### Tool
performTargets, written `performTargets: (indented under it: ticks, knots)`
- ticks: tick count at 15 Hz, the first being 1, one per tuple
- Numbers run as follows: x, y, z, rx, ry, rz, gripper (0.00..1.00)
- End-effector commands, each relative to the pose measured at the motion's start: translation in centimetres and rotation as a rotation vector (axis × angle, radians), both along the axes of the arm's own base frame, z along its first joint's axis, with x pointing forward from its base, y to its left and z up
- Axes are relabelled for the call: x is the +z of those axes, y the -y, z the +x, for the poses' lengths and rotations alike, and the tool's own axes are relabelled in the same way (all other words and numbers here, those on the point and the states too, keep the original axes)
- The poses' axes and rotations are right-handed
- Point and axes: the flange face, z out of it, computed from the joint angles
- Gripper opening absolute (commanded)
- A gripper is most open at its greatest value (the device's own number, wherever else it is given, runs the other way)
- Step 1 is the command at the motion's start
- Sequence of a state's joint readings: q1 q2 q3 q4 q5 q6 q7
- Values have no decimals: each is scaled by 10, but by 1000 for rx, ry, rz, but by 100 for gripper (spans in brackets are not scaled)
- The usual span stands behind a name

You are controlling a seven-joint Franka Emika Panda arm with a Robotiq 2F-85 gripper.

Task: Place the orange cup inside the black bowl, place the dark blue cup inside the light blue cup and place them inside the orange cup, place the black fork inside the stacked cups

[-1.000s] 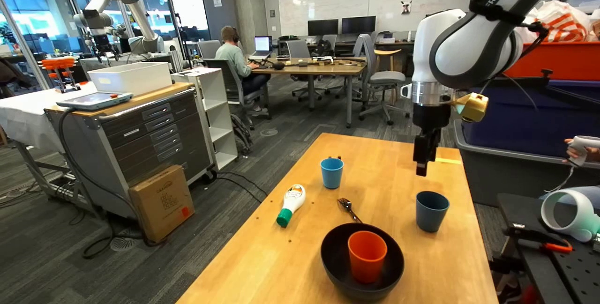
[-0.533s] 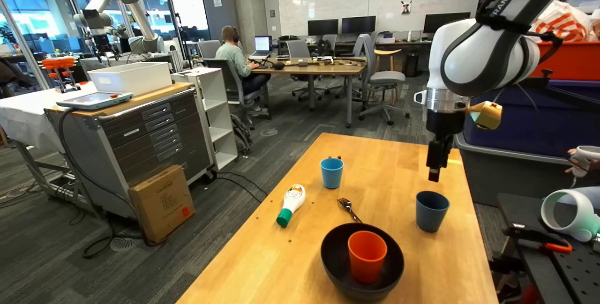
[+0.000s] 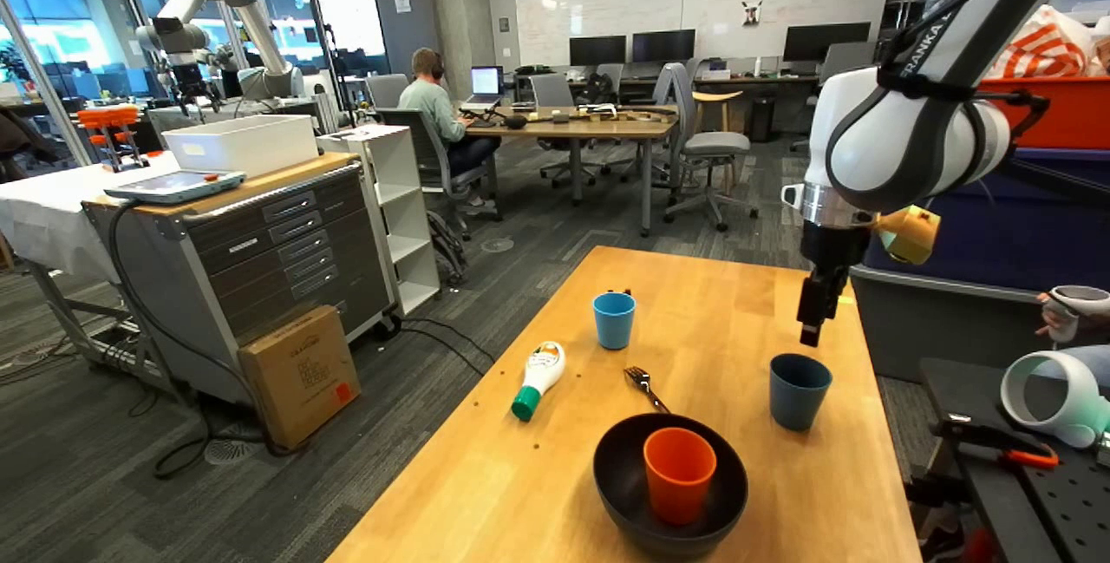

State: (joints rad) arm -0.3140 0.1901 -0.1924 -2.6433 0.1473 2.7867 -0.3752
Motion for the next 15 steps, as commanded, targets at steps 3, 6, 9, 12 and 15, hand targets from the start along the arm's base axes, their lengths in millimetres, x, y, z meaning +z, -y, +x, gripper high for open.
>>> performTargets:
  ticks: [3,6,9,12,15]
  knots:
    - [-21,12,-2,-24,-11,-10,100]
    - [-26,10,2,-30,-9,-1,100]
    - [-26,6,9,-26,2,5,95]
    - [-28,1,16,-26,12,9,69]
    - [-30,-3,20,-18,15,8,43]
